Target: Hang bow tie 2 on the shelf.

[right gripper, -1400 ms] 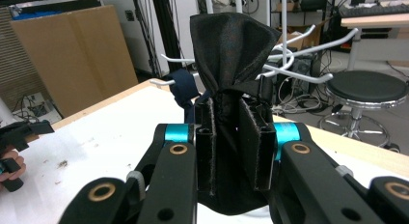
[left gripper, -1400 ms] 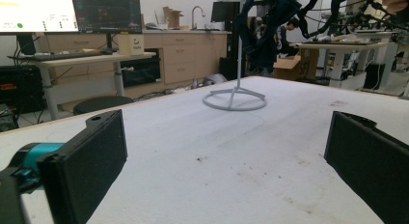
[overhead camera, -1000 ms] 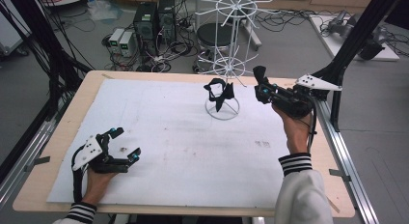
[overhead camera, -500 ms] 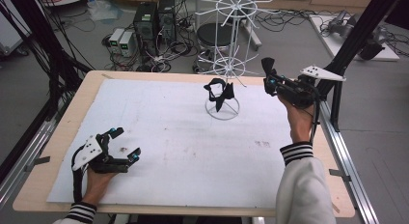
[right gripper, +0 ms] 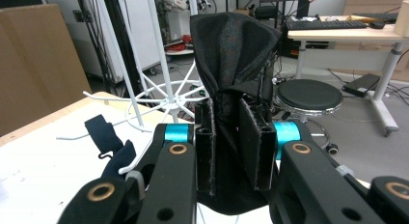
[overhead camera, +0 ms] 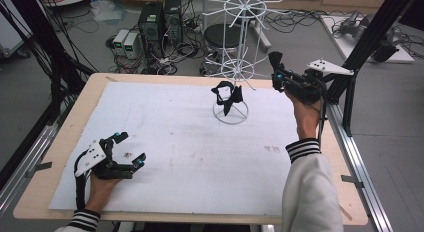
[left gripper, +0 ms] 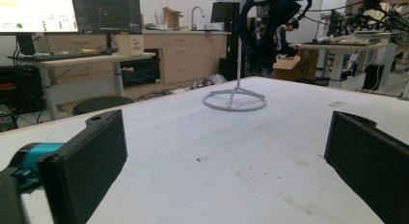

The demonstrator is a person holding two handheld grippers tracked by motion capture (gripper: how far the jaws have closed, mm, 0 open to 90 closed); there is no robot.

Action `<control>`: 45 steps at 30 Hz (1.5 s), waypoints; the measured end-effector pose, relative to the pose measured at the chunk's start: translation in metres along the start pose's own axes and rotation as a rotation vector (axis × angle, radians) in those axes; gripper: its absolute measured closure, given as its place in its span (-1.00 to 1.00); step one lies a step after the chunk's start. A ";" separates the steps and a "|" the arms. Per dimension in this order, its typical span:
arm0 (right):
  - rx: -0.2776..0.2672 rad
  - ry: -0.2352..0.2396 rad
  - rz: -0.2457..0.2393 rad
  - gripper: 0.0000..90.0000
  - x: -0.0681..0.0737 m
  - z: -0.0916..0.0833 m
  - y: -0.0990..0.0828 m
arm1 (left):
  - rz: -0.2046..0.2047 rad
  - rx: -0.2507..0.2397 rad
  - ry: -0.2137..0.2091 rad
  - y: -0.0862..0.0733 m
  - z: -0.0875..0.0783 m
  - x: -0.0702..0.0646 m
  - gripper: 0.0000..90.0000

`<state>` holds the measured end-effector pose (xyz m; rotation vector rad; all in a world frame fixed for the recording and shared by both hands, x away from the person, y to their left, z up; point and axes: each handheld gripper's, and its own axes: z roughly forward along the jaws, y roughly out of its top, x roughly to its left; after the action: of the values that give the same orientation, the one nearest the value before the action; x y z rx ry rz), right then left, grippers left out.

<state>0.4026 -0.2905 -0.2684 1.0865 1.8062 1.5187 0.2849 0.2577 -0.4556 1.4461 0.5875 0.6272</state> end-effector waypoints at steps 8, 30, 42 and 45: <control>-0.003 0.000 0.010 0.72 0.001 0.005 -0.001 | 0.000 -0.001 -0.001 0.000 0.000 0.000 -0.96; 0.001 0.054 0.003 0.72 0.015 0.030 0.001 | 0.000 -0.001 -0.001 0.000 0.000 0.000 -0.96; 0.021 0.075 0.009 0.72 0.020 0.044 -0.001 | -0.002 -0.001 -0.003 0.000 -0.001 0.000 -0.96; 0.028 0.081 0.014 0.72 0.022 0.046 0.000 | -0.002 -0.002 -0.004 0.000 -0.001 0.000 -0.96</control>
<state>0.4288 -0.2473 -0.2767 1.0664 1.8838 1.5708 0.2847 0.2582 -0.4557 1.4443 0.5851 0.6234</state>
